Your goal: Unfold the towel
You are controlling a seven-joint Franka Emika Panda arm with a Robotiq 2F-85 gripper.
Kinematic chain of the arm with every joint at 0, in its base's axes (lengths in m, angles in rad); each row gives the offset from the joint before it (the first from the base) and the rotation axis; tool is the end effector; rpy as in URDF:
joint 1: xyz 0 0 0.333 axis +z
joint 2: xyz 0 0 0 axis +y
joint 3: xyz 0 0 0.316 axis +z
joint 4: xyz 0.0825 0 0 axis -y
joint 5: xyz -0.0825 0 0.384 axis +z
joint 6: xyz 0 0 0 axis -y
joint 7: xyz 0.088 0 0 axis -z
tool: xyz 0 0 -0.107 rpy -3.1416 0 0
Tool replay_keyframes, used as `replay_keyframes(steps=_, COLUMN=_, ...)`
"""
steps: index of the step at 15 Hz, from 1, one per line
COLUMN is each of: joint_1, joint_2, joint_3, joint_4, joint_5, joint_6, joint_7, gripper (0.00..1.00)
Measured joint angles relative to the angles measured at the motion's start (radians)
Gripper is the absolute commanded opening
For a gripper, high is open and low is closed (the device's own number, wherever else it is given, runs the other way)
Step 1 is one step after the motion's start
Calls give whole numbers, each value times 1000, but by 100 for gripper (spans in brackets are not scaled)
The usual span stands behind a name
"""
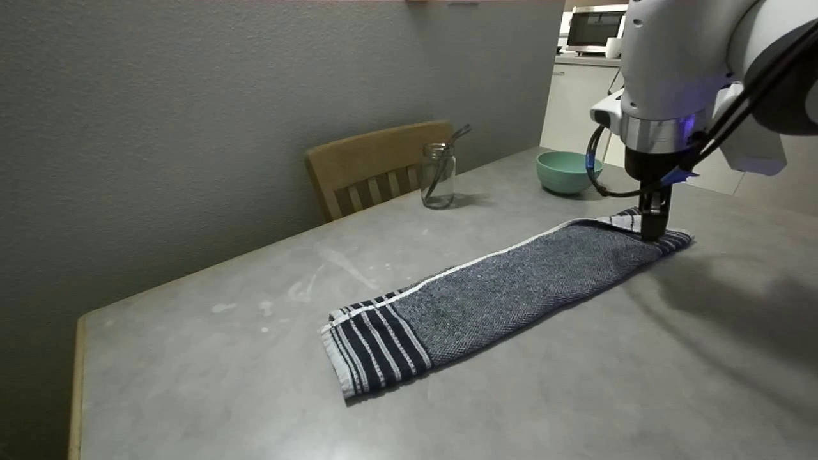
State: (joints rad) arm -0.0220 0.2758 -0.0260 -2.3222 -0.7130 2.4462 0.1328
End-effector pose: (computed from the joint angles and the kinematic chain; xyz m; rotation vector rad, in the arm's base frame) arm 0.5050 -0.0253 0.2097 2.6581 0.5534 -0.1756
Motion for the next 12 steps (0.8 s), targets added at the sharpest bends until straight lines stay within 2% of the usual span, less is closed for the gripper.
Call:
replay_keyframes(steps=4, joint_1=-53, joint_2=4, joint_3=-39, joint_4=-19, joint_5=205, joint_6=91, joint_7=-68, gripper=3)
replay_keyframes(steps=7, joint_1=-91, joint_2=10, joint_3=-66, joint_4=-21, joint_5=388, joint_6=113, joint_7=-105, gripper=0)
replay_keyframes(steps=8, joint_1=-100, joint_2=14, joint_3=-74, joint_4=-21, joint_5=440, joint_6=118, joint_7=-105, gripper=10)
replay_keyframes(steps=9, joint_1=-104, joint_2=20, joint_3=-83, joint_4=-21, joint_5=479, joint_6=132, joint_7=-95, gripper=1)
replay_keyframes(steps=10, joint_1=-103, joint_2=22, joint_3=-90, joint_4=-20, joint_5=484, joint_6=137, joint_7=-96, gripper=6)
replay_keyframes(steps=11, joint_1=-102, joint_2=22, joint_3=-91, joint_4=-20, joint_5=484, joint_6=137, joint_7=-96, gripper=34)
replay_keyframes(steps=12, joint_1=-99, joint_2=22, joint_3=-91, joint_4=-20, joint_5=483, joint_6=137, joint_7=-96, gripper=35)
